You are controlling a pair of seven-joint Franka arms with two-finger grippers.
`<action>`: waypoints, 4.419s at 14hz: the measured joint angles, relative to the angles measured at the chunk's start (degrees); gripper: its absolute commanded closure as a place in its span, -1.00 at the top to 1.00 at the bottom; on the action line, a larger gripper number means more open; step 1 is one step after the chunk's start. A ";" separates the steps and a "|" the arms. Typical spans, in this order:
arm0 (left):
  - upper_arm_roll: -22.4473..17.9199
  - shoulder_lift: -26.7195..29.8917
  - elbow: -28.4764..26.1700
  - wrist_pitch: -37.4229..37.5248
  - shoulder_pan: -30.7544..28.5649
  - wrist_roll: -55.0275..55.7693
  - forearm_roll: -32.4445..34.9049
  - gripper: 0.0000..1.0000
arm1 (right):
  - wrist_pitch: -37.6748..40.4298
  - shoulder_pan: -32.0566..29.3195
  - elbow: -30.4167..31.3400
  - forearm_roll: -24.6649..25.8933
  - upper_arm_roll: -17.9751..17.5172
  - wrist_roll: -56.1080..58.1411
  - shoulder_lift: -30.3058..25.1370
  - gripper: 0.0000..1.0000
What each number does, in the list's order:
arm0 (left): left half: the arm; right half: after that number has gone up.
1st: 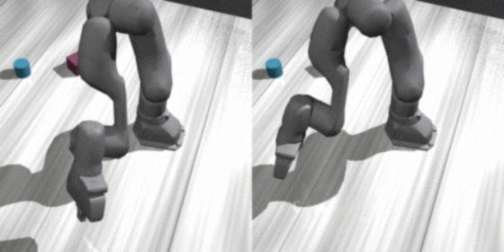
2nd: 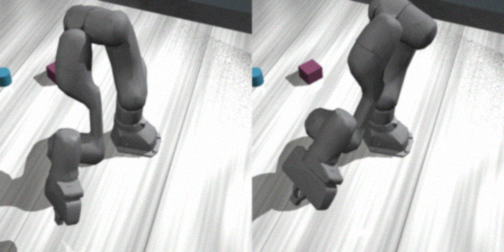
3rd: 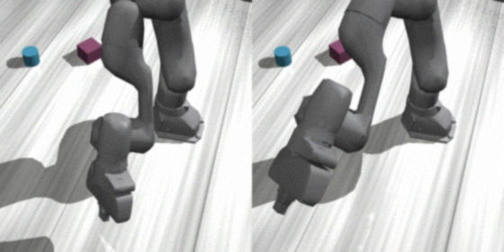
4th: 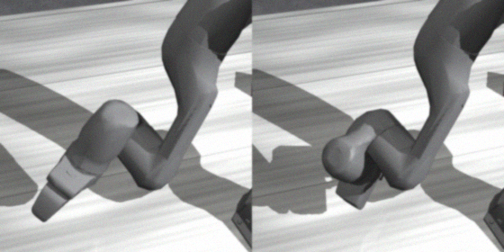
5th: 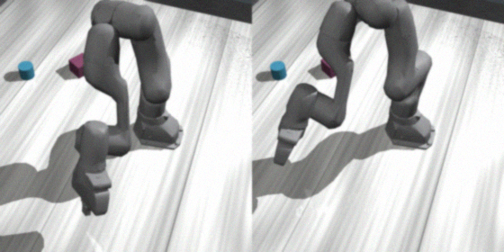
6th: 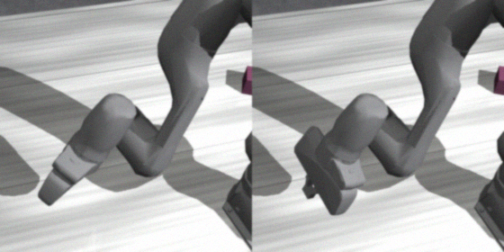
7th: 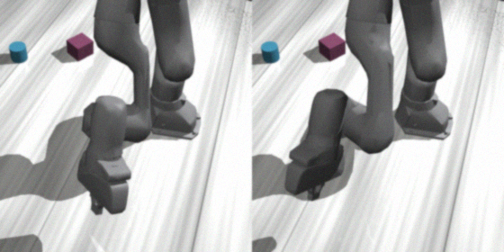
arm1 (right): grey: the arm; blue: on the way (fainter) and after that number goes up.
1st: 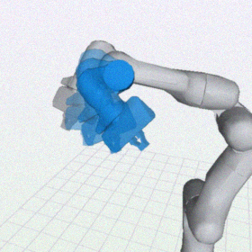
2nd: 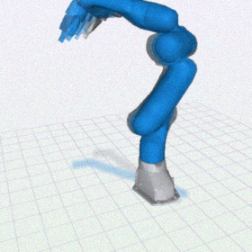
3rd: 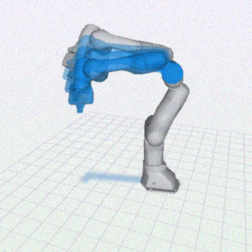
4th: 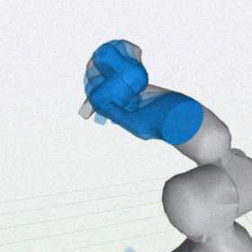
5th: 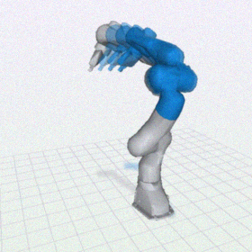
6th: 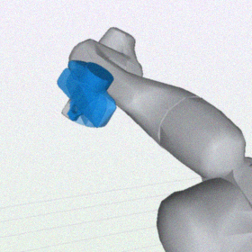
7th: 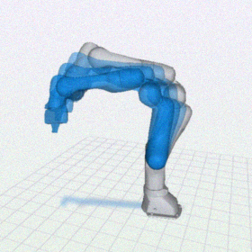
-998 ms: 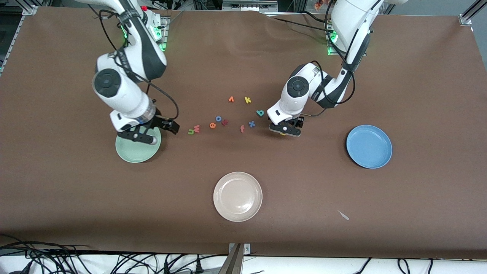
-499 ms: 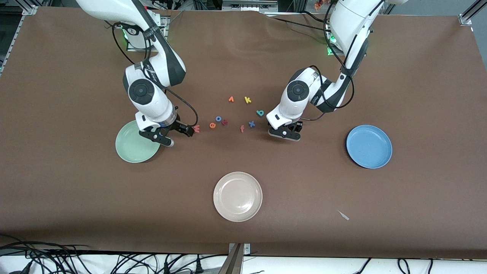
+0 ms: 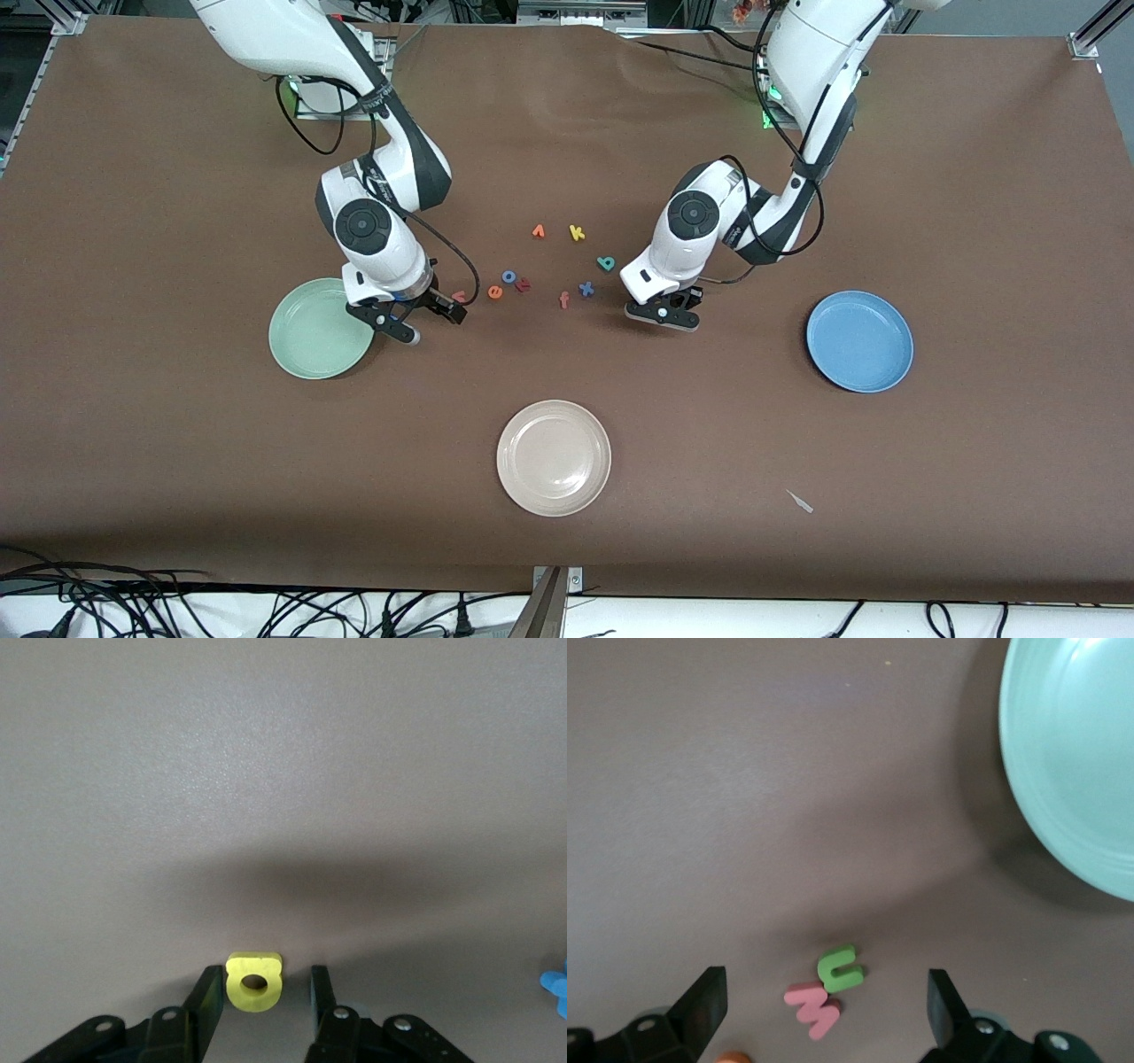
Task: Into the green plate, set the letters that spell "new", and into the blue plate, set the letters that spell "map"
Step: 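Grasp the yellow letter with the left gripper while the right gripper reaches, then place the yellow letter on the blue plate with the left gripper, then place the green letter on the green plate with the right gripper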
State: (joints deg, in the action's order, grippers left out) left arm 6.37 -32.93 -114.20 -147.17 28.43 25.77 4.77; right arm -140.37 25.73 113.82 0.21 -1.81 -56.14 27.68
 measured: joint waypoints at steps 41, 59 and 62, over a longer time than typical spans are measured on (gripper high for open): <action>23.50 15.45 -17.73 6.43 -27.76 0.85 -0.27 1.00 | -7.81 1.52 3.15 0.69 0.31 -2.95 2.87 -0.81; 25.25 5.97 -15.86 1.11 -20.24 27.30 13.21 -0.34 | 2.08 1.33 9.61 0.11 19.33 38.21 -7.90 0.12; 25.19 5.93 -15.84 1.11 -20.06 27.45 13.44 -0.66 | 0.69 1.41 10.72 0.03 19.32 38.20 -8.07 0.42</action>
State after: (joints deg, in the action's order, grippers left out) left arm 31.56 -27.00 -130.04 -146.06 8.37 53.22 18.21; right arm -139.68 27.14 124.53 0.24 17.51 -17.94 19.61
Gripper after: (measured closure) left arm 0.590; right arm 0.374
